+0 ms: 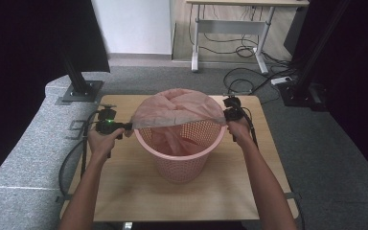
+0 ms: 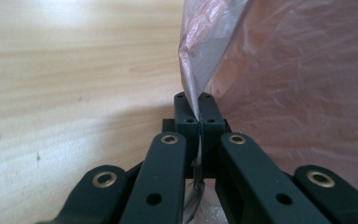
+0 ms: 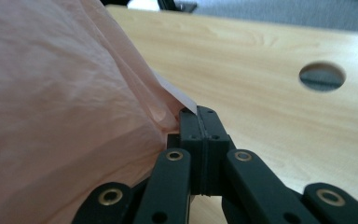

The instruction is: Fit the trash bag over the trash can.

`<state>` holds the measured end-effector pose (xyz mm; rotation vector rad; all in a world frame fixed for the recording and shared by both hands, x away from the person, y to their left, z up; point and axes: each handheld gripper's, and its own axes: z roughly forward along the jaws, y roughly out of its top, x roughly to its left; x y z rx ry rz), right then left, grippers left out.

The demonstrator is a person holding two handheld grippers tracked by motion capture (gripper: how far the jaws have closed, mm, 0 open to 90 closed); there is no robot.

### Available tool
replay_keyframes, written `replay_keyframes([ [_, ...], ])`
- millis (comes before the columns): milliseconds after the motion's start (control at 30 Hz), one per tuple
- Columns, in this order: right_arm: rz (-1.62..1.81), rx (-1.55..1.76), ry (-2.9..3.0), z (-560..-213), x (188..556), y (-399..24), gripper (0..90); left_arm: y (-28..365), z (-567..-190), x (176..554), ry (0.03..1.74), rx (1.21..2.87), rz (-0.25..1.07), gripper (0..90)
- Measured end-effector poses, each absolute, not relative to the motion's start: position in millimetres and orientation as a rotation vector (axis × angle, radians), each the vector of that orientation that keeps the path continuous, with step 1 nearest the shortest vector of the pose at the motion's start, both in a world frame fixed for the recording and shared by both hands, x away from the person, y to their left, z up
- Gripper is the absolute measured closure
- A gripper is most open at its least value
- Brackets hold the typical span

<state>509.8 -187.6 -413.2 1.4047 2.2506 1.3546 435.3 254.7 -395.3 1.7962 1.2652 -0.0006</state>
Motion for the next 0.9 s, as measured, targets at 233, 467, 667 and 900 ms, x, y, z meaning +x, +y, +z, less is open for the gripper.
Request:
replay_keyframes([
  [233, 1.448, 1.324, 2.075, -385, 488, -215, 49.4, 256, -380, 420, 1.173, 1.744, 0.057, 88.7],
  [467, 1.601, 1.195, 2.023, -357, 441, -257, 41.7, 258, -374, 413, 1.152, 1.739, 0.075, 88.1],
  [667, 1.669, 1.022, 2.129, -348, 396, -258, 34.3, 258, -374, 410, 1.142, 1.735, 0.08, 88.0],
  [900, 1.656, 0.898, 2.172, -343, 380, -229, 24.1, 257, -374, 405, 1.135, 1.729, 0.091, 88.1],
])
